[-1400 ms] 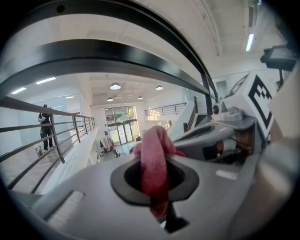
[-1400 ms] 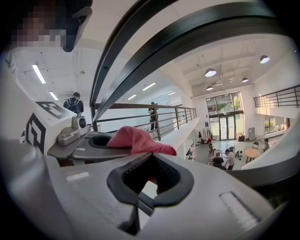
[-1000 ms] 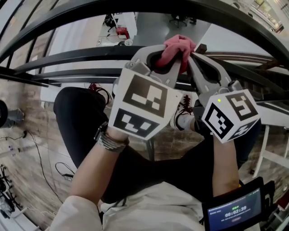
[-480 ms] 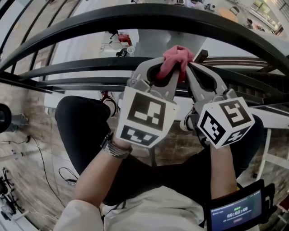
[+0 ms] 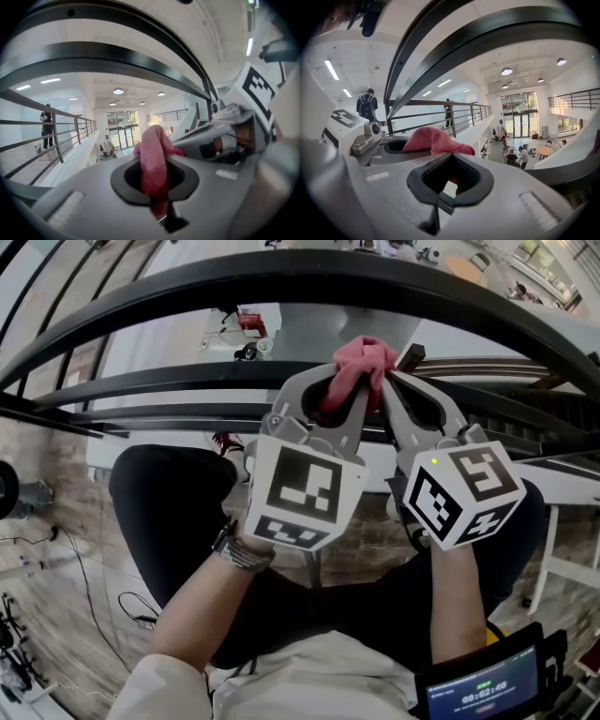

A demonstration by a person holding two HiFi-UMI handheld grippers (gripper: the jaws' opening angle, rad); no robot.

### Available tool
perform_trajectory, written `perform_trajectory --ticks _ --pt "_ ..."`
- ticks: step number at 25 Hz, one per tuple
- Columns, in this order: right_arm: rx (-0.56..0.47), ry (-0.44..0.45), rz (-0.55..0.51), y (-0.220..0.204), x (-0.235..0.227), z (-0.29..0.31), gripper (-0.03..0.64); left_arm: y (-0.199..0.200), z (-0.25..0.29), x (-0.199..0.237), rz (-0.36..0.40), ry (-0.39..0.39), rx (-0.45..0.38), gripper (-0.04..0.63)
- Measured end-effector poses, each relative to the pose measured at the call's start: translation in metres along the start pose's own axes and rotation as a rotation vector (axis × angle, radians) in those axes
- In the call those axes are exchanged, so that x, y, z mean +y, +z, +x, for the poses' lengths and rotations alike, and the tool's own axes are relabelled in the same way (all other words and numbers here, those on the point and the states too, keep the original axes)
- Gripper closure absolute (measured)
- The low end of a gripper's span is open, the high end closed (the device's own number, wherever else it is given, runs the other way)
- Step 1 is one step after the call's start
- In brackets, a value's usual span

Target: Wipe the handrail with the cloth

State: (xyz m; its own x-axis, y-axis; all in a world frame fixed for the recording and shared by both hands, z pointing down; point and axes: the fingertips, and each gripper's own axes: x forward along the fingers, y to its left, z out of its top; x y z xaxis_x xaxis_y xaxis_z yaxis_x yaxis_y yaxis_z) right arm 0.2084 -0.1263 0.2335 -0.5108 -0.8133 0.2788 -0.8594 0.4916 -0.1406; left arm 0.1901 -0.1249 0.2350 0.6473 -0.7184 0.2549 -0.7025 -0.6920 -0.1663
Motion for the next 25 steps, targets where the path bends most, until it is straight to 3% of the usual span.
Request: perform_trajectory --ticks 9,25 --pt "-0.027 0.020 -0.012 -0.002 0.009 0.001 0.615 -0.004 -0.006 0.005 0.003 0.018 0.004 0.568" --pt "-0.031 -0.010 -0.004 -0.001 -0.006 -0.006 0.615 0.002 0.005 -0.007 0.004 -0.017 0.021 0.568"
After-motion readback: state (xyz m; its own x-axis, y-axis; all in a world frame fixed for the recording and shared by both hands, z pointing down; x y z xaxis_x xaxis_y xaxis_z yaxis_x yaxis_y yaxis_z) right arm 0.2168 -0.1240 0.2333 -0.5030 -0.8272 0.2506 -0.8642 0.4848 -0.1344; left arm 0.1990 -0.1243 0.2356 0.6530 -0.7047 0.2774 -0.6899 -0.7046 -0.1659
